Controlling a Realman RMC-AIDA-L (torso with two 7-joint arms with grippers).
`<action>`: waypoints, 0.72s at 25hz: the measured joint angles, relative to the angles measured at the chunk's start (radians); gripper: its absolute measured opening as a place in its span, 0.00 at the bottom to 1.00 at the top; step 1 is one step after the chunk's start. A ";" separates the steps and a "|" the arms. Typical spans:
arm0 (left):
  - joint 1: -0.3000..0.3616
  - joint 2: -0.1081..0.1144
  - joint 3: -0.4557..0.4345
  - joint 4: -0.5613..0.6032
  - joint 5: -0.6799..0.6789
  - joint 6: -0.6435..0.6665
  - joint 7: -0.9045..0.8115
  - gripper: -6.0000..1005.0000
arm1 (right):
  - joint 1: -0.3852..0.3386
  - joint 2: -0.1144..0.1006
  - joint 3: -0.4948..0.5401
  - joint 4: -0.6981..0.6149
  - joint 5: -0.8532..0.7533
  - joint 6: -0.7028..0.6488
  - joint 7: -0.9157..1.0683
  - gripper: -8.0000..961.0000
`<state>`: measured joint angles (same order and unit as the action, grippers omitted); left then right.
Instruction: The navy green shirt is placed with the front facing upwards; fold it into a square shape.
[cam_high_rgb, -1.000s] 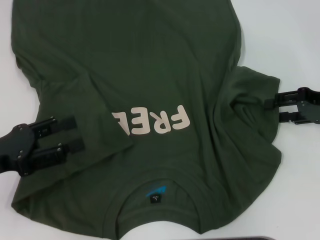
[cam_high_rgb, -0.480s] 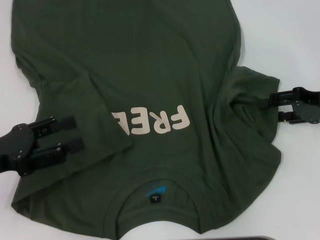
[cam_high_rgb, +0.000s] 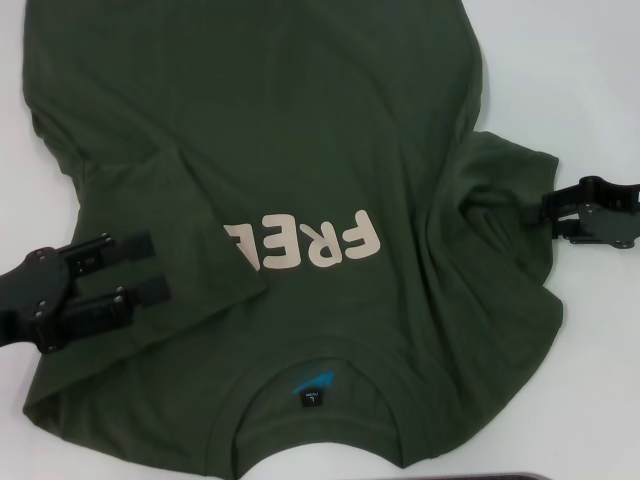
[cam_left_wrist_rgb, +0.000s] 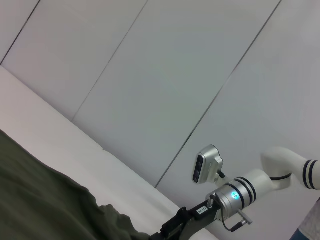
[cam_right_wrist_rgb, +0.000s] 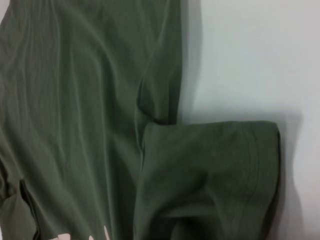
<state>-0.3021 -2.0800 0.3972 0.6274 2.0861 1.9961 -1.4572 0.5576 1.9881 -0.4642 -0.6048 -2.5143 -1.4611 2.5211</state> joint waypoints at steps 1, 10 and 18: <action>0.000 0.000 0.000 0.000 0.000 0.000 0.000 0.79 | 0.000 0.000 0.002 0.000 0.000 -0.004 0.000 0.70; 0.003 0.000 0.000 0.000 0.000 0.000 0.000 0.79 | -0.002 0.000 -0.001 -0.002 0.003 -0.028 -0.004 0.17; 0.002 0.001 0.000 0.000 0.000 0.004 -0.002 0.79 | -0.014 -0.010 0.008 -0.016 0.019 -0.067 -0.009 0.03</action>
<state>-0.3004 -2.0794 0.3973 0.6274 2.0861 1.9998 -1.4595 0.5437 1.9784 -0.4559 -0.6206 -2.4948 -1.5279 2.5119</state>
